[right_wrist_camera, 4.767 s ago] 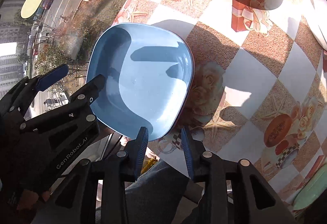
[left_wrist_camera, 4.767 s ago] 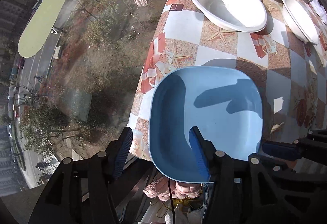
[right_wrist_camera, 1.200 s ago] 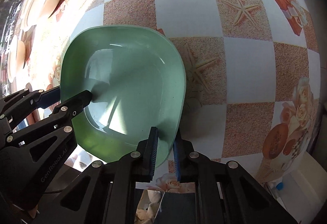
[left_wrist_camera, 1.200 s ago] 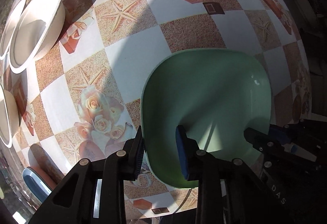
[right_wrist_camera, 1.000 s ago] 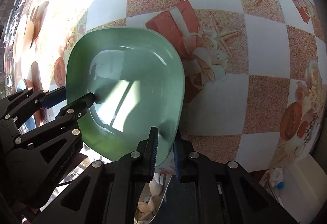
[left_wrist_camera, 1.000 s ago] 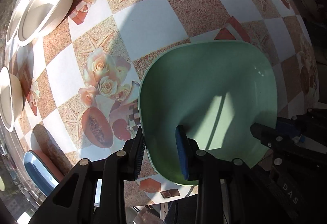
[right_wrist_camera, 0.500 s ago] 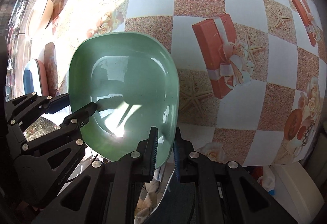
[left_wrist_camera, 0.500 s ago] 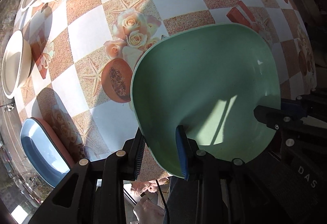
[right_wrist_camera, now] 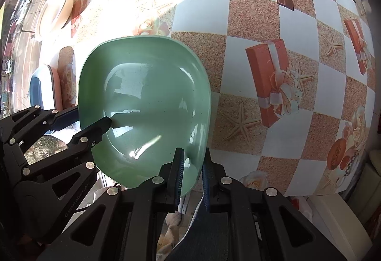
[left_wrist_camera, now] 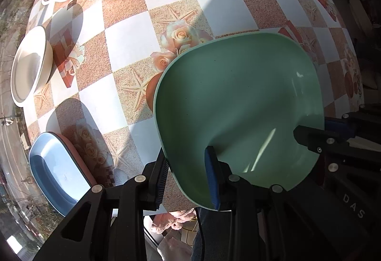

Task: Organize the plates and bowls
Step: 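Carry the green plate onto the blue plate and open both grippers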

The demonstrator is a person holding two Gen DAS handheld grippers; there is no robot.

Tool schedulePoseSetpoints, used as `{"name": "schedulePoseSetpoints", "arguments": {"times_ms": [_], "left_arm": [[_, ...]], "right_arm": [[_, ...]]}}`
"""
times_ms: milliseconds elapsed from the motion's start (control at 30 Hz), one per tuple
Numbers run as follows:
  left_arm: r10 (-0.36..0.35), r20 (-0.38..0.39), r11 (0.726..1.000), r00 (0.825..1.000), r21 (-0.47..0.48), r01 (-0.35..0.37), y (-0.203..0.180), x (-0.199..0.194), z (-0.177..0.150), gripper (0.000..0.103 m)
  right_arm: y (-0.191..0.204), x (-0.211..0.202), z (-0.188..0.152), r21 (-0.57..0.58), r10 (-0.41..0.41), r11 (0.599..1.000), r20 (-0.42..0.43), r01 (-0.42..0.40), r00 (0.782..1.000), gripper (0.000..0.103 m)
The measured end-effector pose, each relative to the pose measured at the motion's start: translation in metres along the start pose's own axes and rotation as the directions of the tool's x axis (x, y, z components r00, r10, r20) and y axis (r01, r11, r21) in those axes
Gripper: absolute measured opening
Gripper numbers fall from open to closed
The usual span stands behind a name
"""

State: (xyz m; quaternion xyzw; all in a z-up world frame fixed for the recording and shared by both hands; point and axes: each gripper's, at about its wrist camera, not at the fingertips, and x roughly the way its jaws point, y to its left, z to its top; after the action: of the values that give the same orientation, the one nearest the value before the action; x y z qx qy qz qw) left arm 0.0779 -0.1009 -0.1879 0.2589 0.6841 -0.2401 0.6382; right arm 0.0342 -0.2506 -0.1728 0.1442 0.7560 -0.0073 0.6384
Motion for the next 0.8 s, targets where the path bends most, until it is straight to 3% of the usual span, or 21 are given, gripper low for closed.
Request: {"name": "schedulePoseSetpoints", "arguments": {"times_ms": [800], "left_arm": [[-0.009, 0.065, 0.996, 0.998, -0.089, 0.015, 0.062, -0.054, -0.021, 0.033]], "right_arm": [[0.038, -0.007, -0.012, -0.063, -0.032, 0.997, 0.045, 0.035, 0.998, 0.016]]}}
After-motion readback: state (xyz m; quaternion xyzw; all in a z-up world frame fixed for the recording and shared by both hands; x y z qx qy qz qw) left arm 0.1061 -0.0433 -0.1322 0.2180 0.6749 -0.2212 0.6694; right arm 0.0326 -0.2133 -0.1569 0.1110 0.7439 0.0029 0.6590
